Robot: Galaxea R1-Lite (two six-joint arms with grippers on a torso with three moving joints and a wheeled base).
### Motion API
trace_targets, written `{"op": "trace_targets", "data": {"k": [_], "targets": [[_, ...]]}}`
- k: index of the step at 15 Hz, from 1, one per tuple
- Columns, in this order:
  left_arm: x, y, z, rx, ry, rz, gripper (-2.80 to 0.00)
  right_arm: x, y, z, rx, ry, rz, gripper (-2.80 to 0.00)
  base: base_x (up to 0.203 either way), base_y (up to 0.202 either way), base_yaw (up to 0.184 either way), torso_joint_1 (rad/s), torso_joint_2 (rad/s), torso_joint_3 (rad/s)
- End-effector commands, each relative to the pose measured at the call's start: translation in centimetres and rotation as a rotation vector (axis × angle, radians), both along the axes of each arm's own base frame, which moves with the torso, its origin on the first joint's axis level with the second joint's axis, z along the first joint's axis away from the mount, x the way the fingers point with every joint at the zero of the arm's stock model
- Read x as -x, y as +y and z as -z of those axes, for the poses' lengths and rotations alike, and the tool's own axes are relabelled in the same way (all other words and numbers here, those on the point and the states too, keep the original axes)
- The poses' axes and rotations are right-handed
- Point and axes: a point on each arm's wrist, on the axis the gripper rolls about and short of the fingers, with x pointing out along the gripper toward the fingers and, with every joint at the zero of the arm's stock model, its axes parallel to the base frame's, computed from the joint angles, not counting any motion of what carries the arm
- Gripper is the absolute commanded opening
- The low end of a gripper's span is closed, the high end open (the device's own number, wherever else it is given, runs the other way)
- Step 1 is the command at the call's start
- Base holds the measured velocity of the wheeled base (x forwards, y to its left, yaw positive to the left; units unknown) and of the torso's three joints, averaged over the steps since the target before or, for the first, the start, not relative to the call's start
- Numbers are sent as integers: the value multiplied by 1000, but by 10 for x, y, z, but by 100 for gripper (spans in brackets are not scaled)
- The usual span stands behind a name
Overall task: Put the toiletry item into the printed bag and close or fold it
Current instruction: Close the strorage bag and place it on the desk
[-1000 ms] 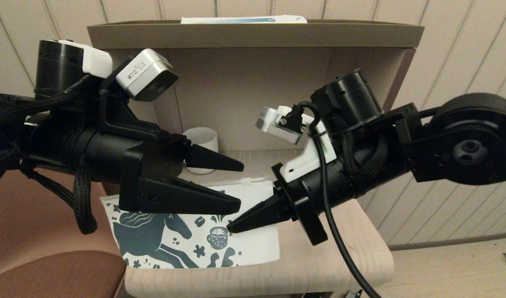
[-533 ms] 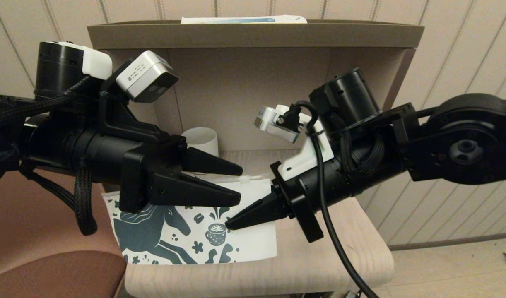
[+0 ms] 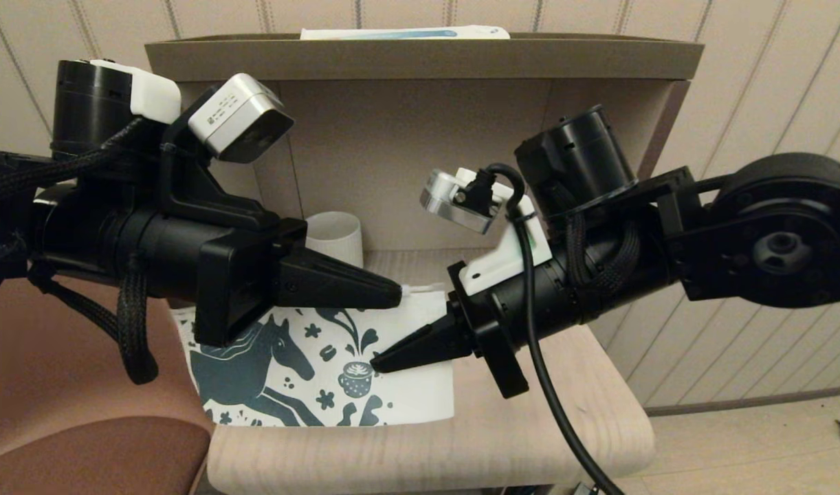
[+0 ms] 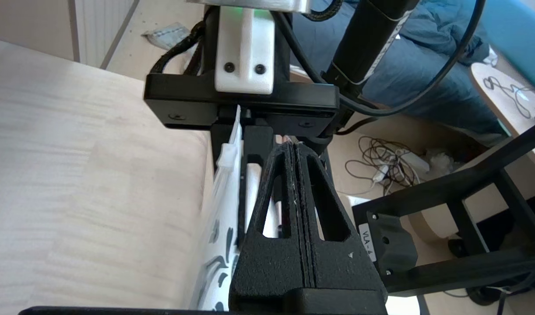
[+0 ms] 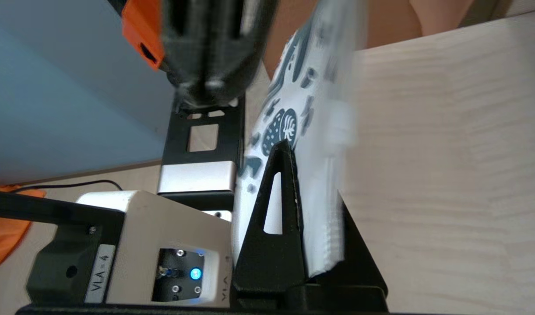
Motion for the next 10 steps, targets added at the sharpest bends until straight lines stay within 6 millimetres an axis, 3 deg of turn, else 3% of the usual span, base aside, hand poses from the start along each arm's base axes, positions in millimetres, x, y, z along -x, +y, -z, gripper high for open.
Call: {"op": "trace_targets", "data": {"k": [1,10], "targets": [[0,0,1,-1,3,5,-280,1,-1,0,4,-5,3,-280,0,0,0,0,0,0],[-19,2,20,-33,-28,-47,-280,23,-24,-5,239,-98,187,-280,0,0,0,0,0,0]]}}
